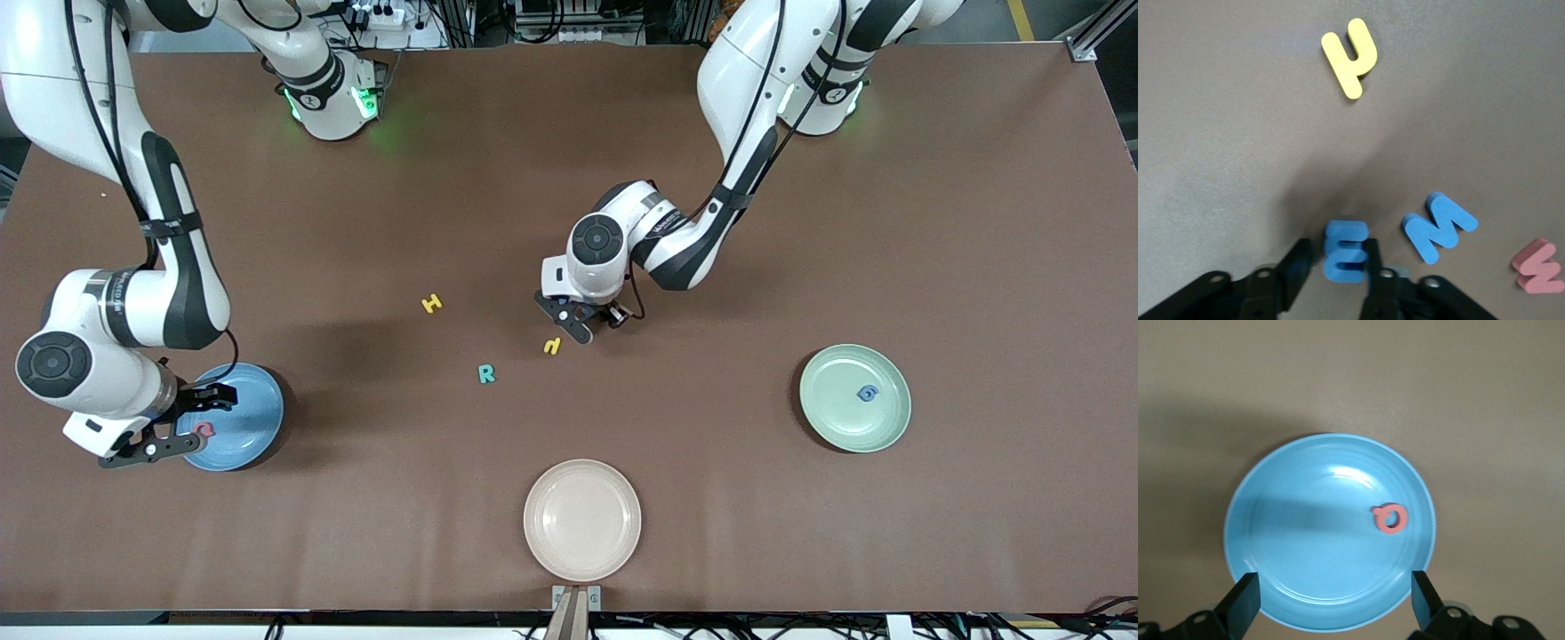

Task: Sort uppercase to blue plate, lowercase to green plate
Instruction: 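Place the Q on the blue plate while the left gripper grasps the E, then drop the blue E on the green plate while the right gripper returns, then grasp the teal R with the right gripper while the left gripper reaches the h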

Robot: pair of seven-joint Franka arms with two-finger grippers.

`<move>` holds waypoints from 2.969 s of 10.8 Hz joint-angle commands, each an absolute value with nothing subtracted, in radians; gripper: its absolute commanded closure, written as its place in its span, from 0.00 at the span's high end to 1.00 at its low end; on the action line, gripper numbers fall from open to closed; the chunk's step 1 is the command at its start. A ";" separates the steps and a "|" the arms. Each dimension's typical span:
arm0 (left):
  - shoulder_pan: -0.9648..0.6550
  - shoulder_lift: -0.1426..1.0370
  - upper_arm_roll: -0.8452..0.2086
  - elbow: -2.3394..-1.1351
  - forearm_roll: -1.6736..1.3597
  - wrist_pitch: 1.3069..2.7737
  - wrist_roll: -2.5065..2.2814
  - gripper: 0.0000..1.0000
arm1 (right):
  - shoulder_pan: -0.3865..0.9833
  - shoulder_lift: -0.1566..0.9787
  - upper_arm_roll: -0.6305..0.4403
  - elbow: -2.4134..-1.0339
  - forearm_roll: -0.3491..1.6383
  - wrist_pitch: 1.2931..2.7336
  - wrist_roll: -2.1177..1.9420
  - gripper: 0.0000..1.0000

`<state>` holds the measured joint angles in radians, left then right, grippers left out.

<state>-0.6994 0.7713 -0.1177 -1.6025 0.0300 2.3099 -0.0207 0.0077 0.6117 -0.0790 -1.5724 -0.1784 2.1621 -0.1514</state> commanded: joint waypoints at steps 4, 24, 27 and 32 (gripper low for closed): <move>-0.567 0.671 -0.109 -1.612 0.139 2.203 0.001 0.00 | 0.139 0.618 -0.060 -1.566 -0.007 2.140 0.015 1.00; -0.392 0.569 0.092 -1.718 0.051 2.253 0.235 1.00 | 0.600 0.811 -0.063 -1.577 0.089 2.422 0.597 0.41; -0.570 0.610 0.092 -1.669 0.019 2.258 -0.040 1.00 | 0.598 0.811 -0.063 -1.578 0.092 2.422 0.632 0.00; -0.702 0.751 0.011 -1.458 -0.025 2.261 -0.318 1.00 | 0.583 0.784 -0.072 -1.577 0.089 2.410 0.601 0.00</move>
<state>-0.6844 0.6854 0.0294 -1.5622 -0.0031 2.2677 -0.2461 0.5916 0.7968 -0.0608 -1.5742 0.0801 2.4190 0.6165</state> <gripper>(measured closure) 0.000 0.648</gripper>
